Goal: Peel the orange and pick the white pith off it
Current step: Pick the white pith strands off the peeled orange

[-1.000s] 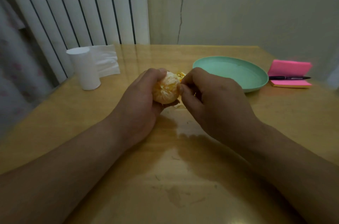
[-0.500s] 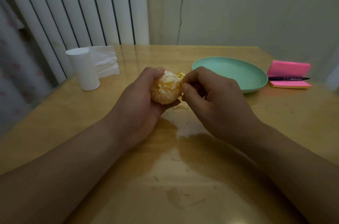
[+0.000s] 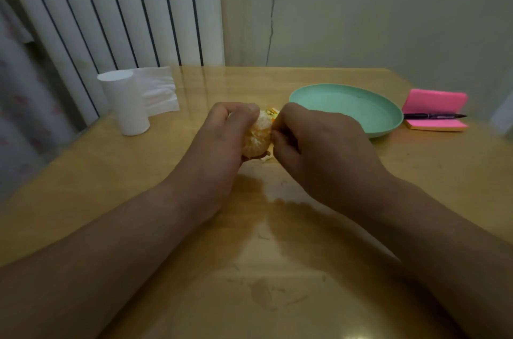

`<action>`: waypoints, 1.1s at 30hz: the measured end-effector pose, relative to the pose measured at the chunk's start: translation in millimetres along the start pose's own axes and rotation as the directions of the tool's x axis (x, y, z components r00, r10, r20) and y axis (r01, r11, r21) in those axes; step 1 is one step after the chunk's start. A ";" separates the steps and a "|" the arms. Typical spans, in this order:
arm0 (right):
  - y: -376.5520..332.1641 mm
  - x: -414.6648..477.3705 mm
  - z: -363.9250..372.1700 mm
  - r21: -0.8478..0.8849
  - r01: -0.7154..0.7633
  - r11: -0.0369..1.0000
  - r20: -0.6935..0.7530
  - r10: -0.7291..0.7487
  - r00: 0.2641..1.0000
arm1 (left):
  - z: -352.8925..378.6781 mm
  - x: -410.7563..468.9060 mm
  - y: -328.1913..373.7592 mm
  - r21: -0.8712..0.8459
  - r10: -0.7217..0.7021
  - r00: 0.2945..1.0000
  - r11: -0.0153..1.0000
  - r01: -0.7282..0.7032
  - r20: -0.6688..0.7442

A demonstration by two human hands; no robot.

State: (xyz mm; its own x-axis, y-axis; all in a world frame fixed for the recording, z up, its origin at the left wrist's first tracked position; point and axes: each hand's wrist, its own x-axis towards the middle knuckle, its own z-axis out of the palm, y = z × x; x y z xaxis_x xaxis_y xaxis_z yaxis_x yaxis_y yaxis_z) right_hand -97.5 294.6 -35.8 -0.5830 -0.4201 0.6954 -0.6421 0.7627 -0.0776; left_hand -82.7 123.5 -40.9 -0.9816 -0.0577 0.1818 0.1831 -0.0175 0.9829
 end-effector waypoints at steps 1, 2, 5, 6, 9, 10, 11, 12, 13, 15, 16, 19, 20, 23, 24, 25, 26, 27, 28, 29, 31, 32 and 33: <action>-0.9 0.2 0.7 0.021 -0.010 1.000 -0.030 0.010 0.999 | 0.4 -1.4 1.4 -0.001 0.000 1.000 1.000 0.000 0.004; -2.1 0.1 1.0 0.052 -0.023 0.998 -0.056 0.026 0.998 | 0.9 -2.4 3.2 -0.030 -0.016 1.000 0.999 0.016 0.006; -5.4 -1.6 0.1 0.173 -0.069 0.983 -0.081 0.084 0.993 | 0.7 -2.9 5.3 -0.114 -0.038 0.999 0.993 0.040 0.020; -5.6 -2.2 0.0 0.214 -0.088 0.973 -0.077 0.106 0.991 | 0.1 -2.2 4.4 -0.138 -0.040 0.999 0.990 0.043 0.025; -5.1 -2.9 -0.1 0.273 -0.116 0.955 -0.096 0.147 0.984 | -1.4 0.5 1.8 -0.201 -0.050 0.998 0.978 0.058 0.049; -5.2 -3.0 0.3 0.282 -0.117 0.952 -0.107 0.153 0.982 | -2.5 1.2 0.9 -0.219 -0.049 0.997 0.974 0.062 0.065; -5.6 -3.0 0.2 0.292 -0.119 0.949 -0.114 0.158 0.981 | -1.8 2.3 0.1 -0.240 -0.051 0.996 0.969 0.067 0.070; -6.1 -3.0 0.0 0.301 -0.124 0.945 -0.119 0.166 0.979 | -1.3 2.6 -0.1 -0.264 -0.057 0.996 0.962 0.072 0.066; -6.3 -3.1 0.0 0.310 -0.131 0.942 -0.123 0.176 0.977 | -0.9 2.9 -0.5 -0.295 -0.063 0.996 0.952 0.077 0.058; -6.4 -3.7 0.3 0.330 -0.145 0.933 -0.122 0.194 0.973 | -0.1 2.7 -0.8 -0.362 -0.072 0.996 0.928 0.087 0.053; -6.1 -4.1 0.6 0.343 -0.149 0.928 -0.119 0.200 0.973 | -0.1 2.5 -0.5 -0.380 -0.075 0.995 0.920 0.096 0.068; -4.1 -4.2 0.6 0.394 -0.158 0.906 -0.117 0.220 0.968 | -2.1 1.7 1.8 -0.426 -0.069 0.990 0.897 0.117 0.125; -2.8 -4.4 0.7 0.416 -0.171 0.893 -0.110 0.236 0.965 | -3.3 1.6 2.7 -0.441 -0.065 0.988 0.889 0.120 0.139; 0.3 -5.6 0.3 0.498 -0.215 0.840 -0.050 0.275 0.960 | -4.6 3.1 3.0 -0.483 -0.071 0.984 0.864 0.143 0.165; 0.3 -6.1 0.3 0.517 -0.226 0.826 -0.022 0.276 0.961 | -4.9 3.6 3.0 -0.494 -0.078 0.983 0.856 0.153 0.169; 0.1 -6.7 0.3 0.525 -0.233 0.819 0.003 0.272 0.962 | -5.8 4.2 2.9 -0.502 -0.085 0.982 0.850 0.160 0.169; -0.2 -7.3 0.3 0.527 -0.238 0.816 0.024 0.266 0.964 | -6.8 4.9 2.8 -0.503 -0.092 0.982 0.849 0.164 0.164; -0.6 -7.3 0.0 0.526 -0.243 0.815 0.041 0.262 0.964 | -8.0 5.5 2.5 -0.502 -0.097 0.983 0.849 0.164 0.156; -0.9 -7.2 -0.1 0.523 -0.247 0.816 0.055 0.257 0.965 | -8.9 5.9 2.4 -0.494 -0.100 0.984 0.854 0.162 0.148; -1.0 -7.0 -0.7 0.511 -0.245 0.824 0.062 0.249 0.966 | -9.6 6.4 1.8 -0.479 -0.101 0.985 0.863 0.157 0.142; -1.3 -6.7 -1.8 0.472 -0.230 0.851 0.061 0.229 0.971 | -11.3 7.4 0.1 -0.440 -0.088 0.988 0.887 0.137 0.131; -1.4 -6.7 -1.9 0.455 -0.224 0.862 0.060 0.221 0.973 | -11.4 7.7 -0.7 -0.417 -0.082 0.989 0.900 0.125 0.121; -1.1 -6.9 -2.1 0.443 -0.220 0.869 0.060 0.216 0.975 | -12.0 8.5 -1.6 -0.397 -0.079 0.991 0.911 0.115 0.107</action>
State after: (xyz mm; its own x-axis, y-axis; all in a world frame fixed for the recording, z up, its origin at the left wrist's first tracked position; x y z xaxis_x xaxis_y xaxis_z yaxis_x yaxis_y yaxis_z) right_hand -91.8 297.7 -39.0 -0.7366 -0.2745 0.6181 -0.6505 0.5374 -0.5366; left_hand -90.6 111.1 -41.2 -0.9931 0.0508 0.1056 0.0748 -0.4188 0.9050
